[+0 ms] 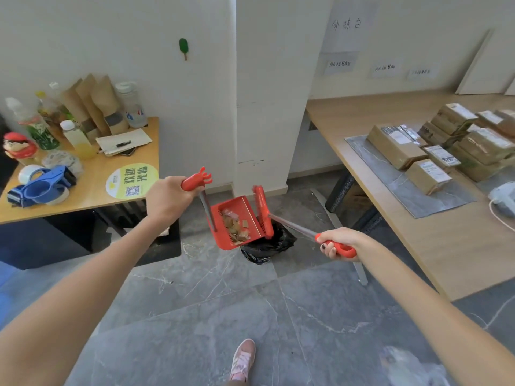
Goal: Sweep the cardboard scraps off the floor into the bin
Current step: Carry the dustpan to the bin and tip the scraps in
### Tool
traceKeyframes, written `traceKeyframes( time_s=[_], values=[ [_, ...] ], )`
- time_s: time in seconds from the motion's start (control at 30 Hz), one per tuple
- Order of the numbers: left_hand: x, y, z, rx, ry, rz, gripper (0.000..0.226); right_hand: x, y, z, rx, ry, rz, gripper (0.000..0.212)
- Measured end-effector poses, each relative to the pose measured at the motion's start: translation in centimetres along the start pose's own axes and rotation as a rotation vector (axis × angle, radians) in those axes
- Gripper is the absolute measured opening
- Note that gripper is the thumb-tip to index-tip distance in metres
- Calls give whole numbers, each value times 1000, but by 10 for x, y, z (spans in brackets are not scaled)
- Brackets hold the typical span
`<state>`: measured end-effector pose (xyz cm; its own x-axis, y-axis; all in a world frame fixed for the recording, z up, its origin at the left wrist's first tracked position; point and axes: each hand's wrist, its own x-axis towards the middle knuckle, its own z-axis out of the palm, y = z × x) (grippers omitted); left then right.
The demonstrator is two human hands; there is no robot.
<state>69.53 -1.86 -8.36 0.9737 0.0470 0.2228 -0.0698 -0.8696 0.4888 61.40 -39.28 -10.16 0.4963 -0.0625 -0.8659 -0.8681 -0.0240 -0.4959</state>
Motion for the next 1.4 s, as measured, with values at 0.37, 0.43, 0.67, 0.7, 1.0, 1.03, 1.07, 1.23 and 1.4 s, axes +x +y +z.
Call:
traceKeyframes(
  time_s=[0.37,0.43,0.67,0.7,1.0,1.03,1.07,1.23,1.4],
  values=[
    [87,-6,61,154,-118,291,37,32,-30,-22,11,176,31,13],
    [81,-7,74,189,-120,362,43,35,-29,-21,22,210,26,10],
    [46,-19,102,254,-170,557,38,49,-22,-4,59,261,-9,10],
    [38,-20,106,278,-193,571,39,49,-19,0,52,267,-22,14],
    [-21,-14,115,346,-285,716,39,52,3,19,21,256,-24,41],
    [-27,-12,115,342,-329,702,41,53,6,18,28,243,-21,41],
    [-33,-9,115,329,-395,672,46,53,8,19,31,233,-19,40],
    [-51,14,117,251,-843,370,60,56,17,14,39,225,-26,33],
    [-47,26,128,319,-865,430,66,58,21,10,14,226,-40,19]
  ],
)
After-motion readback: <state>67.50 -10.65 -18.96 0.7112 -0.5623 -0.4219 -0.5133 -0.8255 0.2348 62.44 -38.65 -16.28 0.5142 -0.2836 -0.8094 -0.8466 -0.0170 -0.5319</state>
